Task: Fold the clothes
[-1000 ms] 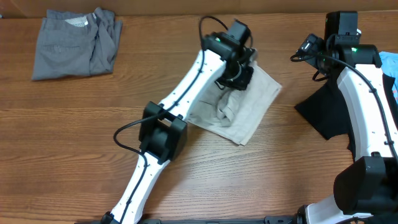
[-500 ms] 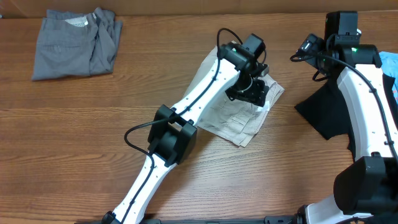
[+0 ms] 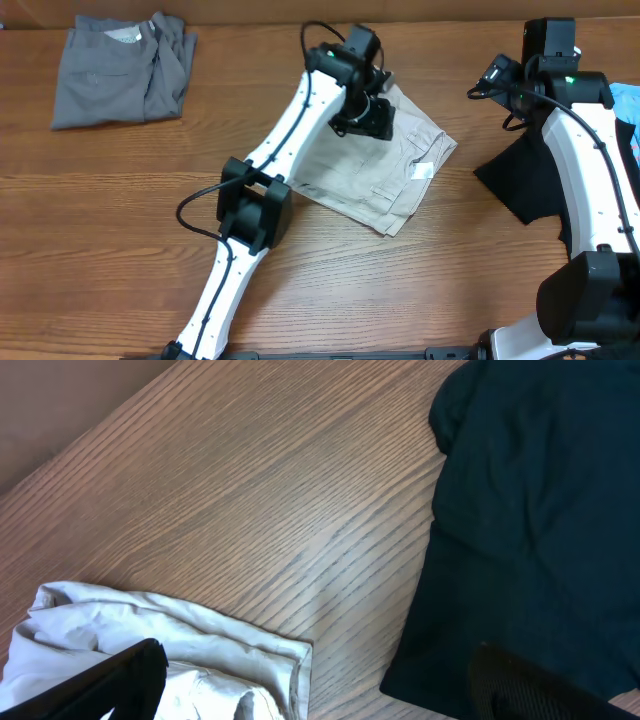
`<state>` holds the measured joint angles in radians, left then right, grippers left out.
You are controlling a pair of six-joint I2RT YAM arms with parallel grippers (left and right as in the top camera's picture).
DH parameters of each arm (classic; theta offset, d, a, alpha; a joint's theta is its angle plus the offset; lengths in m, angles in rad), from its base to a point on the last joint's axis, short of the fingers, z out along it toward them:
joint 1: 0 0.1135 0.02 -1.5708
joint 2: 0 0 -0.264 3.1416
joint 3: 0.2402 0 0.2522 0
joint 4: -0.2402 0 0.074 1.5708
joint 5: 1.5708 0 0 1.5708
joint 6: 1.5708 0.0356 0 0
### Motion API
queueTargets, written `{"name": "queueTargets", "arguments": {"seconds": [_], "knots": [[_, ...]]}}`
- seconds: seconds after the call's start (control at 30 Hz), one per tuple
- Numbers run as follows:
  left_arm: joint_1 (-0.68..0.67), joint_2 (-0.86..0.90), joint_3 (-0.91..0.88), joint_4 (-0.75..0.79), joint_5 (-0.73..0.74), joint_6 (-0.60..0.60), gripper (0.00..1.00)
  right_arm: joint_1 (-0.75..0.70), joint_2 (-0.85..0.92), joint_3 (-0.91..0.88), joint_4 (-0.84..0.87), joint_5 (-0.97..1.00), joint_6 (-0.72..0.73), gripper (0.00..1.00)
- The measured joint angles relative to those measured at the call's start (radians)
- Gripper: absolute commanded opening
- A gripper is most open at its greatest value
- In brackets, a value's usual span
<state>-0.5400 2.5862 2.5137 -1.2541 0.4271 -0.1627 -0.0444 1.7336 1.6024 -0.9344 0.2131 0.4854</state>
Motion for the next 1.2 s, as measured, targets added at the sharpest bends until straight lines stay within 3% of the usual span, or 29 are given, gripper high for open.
{"name": "queueTargets", "arguments": {"seconds": [0.4, 0.87, 1.2], "knots": [[-0.166, 0.0, -0.151, 0.157, 0.002, 0.009, 0.61, 0.0, 0.0, 0.0, 0.0, 0.0, 0.0, 1.0], [-0.166, -0.005, -0.211, 0.204, 0.06, 0.016, 0.59, 0.0, 0.0, 0.0, 0.0, 0.0, 0.0, 1.0], [-0.179, -0.005, -0.21, 0.113, 0.329, 0.102, 0.66, 0.0, 0.0, 0.0, -0.001, 0.0, 0.0, 1.0]]}}
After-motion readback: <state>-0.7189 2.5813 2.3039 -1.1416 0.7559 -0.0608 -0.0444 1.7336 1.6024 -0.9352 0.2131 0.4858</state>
